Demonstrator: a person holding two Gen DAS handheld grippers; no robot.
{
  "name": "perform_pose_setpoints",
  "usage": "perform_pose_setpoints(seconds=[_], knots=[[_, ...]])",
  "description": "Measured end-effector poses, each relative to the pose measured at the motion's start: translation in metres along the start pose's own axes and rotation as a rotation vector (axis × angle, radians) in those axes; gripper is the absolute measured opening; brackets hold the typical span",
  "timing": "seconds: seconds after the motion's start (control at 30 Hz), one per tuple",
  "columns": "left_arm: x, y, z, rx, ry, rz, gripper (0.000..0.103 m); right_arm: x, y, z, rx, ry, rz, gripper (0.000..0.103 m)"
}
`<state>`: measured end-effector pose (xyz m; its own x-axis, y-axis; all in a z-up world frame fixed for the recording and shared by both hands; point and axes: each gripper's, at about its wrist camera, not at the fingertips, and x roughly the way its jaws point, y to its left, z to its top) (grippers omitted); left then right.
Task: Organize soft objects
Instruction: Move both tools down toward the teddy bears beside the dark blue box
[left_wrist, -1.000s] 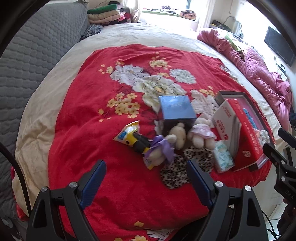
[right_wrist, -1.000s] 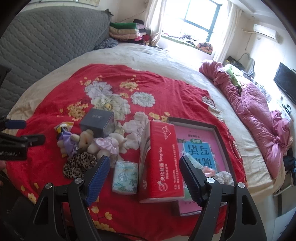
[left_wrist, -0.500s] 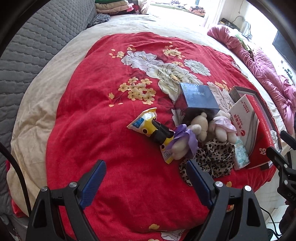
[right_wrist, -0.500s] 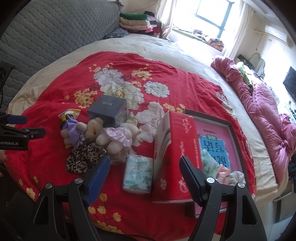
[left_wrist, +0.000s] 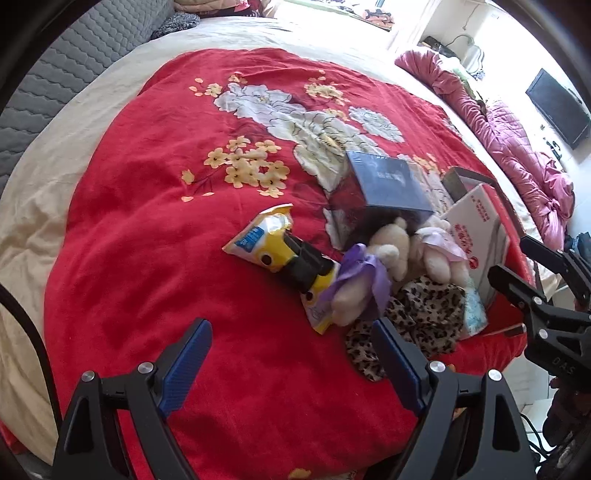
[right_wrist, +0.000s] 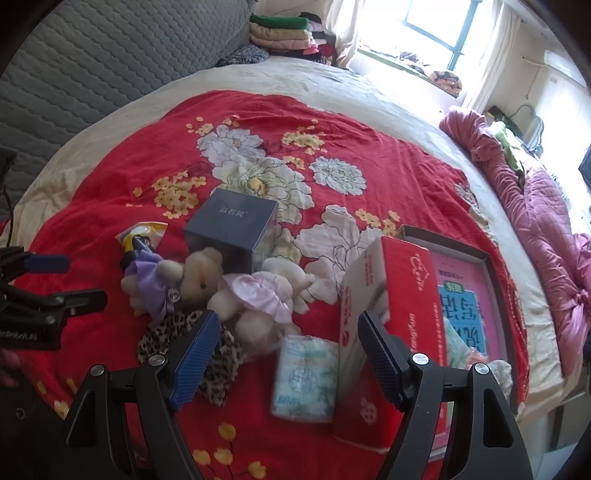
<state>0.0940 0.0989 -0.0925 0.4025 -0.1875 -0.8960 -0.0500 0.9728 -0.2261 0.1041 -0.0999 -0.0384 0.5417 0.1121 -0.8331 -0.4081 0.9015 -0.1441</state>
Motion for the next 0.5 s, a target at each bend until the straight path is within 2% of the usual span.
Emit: perform_pose_setpoints(seconds=[0.13, 0.27, 0.37, 0.5], knots=[[0.006, -0.001, 0.007, -0.01, 0.002, -0.048, 0.088, 0.012, 0.001, 0.004, 0.003, 0.022, -0.005, 0.078], [0.007, -0.021, 0.015, 0.073, -0.019, -0.096, 0.087, 0.022, -0.004, 0.006, 0.023, 0.054, -0.013, 0.078], [0.013, -0.039, 0.024, 0.177, -0.031, -0.068, 0.085, 0.027, -0.007, 0.009, 0.04, 0.07, 0.0, 0.078], [0.028, -0.057, 0.032, 0.306, 0.008, -0.029, 0.073, 0.033, -0.005, 0.013, 0.039, 0.089, 0.023, 0.078]])
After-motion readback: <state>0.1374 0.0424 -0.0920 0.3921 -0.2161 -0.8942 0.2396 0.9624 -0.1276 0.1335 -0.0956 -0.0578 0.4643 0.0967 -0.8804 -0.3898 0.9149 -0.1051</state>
